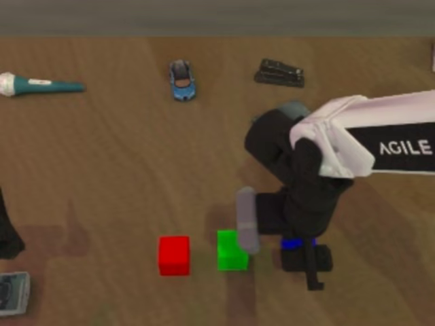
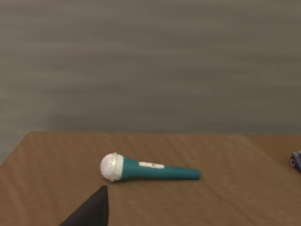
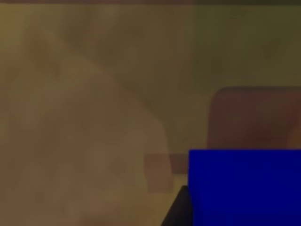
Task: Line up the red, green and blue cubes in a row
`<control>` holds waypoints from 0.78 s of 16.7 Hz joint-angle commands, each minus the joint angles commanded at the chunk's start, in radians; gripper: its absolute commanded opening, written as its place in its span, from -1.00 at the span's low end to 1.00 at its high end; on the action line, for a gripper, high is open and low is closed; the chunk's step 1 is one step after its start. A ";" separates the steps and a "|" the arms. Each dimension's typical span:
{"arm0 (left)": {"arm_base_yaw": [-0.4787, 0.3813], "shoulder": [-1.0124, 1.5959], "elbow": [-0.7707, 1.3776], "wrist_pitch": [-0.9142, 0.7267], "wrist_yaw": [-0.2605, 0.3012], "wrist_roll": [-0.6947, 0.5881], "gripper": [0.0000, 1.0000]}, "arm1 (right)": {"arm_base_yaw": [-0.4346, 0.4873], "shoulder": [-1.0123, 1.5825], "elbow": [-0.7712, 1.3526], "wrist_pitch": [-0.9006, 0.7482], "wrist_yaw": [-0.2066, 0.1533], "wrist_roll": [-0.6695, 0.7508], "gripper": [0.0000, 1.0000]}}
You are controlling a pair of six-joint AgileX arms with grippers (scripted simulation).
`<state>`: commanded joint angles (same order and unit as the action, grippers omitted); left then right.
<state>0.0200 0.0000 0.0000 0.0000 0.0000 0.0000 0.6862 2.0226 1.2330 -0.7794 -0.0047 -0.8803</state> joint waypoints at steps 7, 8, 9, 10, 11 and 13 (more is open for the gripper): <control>0.000 0.000 0.000 0.000 0.000 0.000 1.00 | 0.000 0.000 0.000 0.000 0.000 0.000 0.36; 0.000 0.000 0.000 0.000 0.000 0.000 1.00 | 0.000 0.000 0.000 0.000 0.000 0.000 0.51; 0.000 0.000 0.000 0.000 0.000 0.000 1.00 | 0.000 0.000 0.000 0.000 0.000 0.000 0.66; 0.000 0.000 0.000 0.000 0.000 0.000 1.00 | 0.000 0.000 0.000 0.000 0.000 0.000 0.81; 0.000 0.000 0.000 0.000 0.000 0.000 1.00 | 0.000 0.000 0.000 0.000 0.000 0.000 0.96; 0.000 0.000 0.000 0.000 0.000 0.000 1.00 | 0.000 0.000 0.000 0.000 0.000 0.000 1.00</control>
<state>0.0200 0.0000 0.0000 0.0000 0.0000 0.0000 0.6862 2.0226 1.2330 -0.7794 -0.0047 -0.8803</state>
